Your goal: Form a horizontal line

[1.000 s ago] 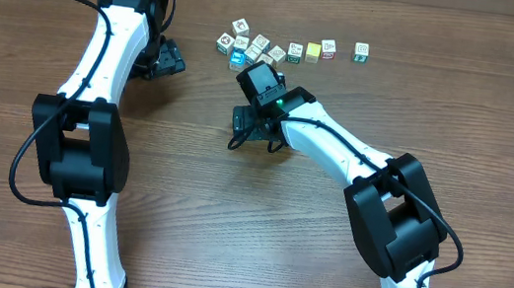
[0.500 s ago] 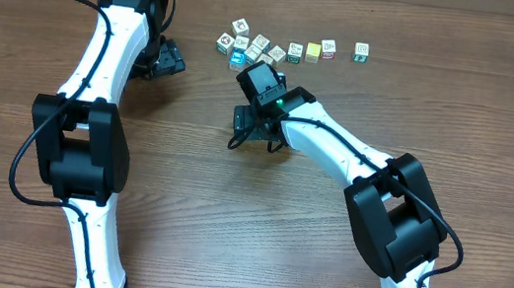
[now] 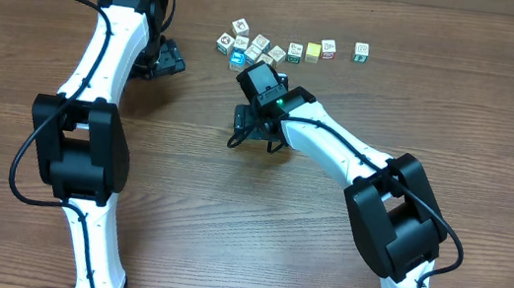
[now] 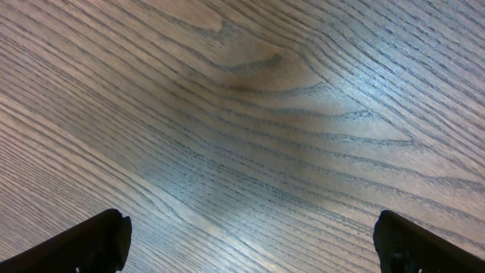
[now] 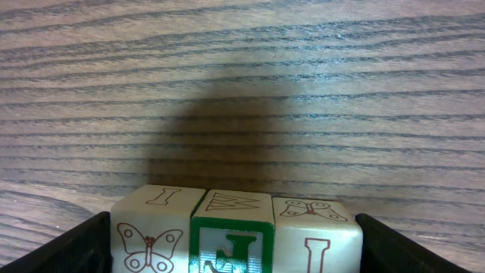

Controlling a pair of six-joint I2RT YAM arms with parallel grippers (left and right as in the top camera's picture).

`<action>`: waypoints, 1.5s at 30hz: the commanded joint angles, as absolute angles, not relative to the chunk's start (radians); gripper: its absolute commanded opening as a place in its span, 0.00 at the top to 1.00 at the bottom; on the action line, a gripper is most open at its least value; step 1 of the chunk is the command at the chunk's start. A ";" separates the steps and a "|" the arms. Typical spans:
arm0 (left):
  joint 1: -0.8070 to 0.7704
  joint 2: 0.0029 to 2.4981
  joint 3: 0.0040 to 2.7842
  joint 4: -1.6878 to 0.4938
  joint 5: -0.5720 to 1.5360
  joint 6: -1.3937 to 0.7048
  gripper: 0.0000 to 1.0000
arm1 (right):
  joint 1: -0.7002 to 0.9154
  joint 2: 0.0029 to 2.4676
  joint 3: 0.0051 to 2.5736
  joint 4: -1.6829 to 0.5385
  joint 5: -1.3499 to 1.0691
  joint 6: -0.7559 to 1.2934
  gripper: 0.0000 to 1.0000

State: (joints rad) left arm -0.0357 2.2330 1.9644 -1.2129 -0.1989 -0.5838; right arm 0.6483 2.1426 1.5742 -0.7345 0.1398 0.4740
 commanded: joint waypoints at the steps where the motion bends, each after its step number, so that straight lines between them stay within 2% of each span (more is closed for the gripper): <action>1: -0.039 2.212 1.985 -1.215 -0.209 -0.580 0.00 | 0.646 2.155 1.563 -0.742 0.145 0.499 0.08; 30: -0.040 2.212 1.985 -1.215 -0.209 -0.580 0.00 | 0.646 2.155 1.563 -0.742 0.137 0.532 0.07; 34: -0.039 2.212 1.985 -1.215 -0.209 -0.580 0.00 | 0.646 2.155 1.563 -0.742 0.137 0.532 0.00; 45: -0.039 2.212 1.985 -1.214 -0.209 -0.580 0.00 | 0.646 2.155 1.563 -0.731 0.138 0.531 0.00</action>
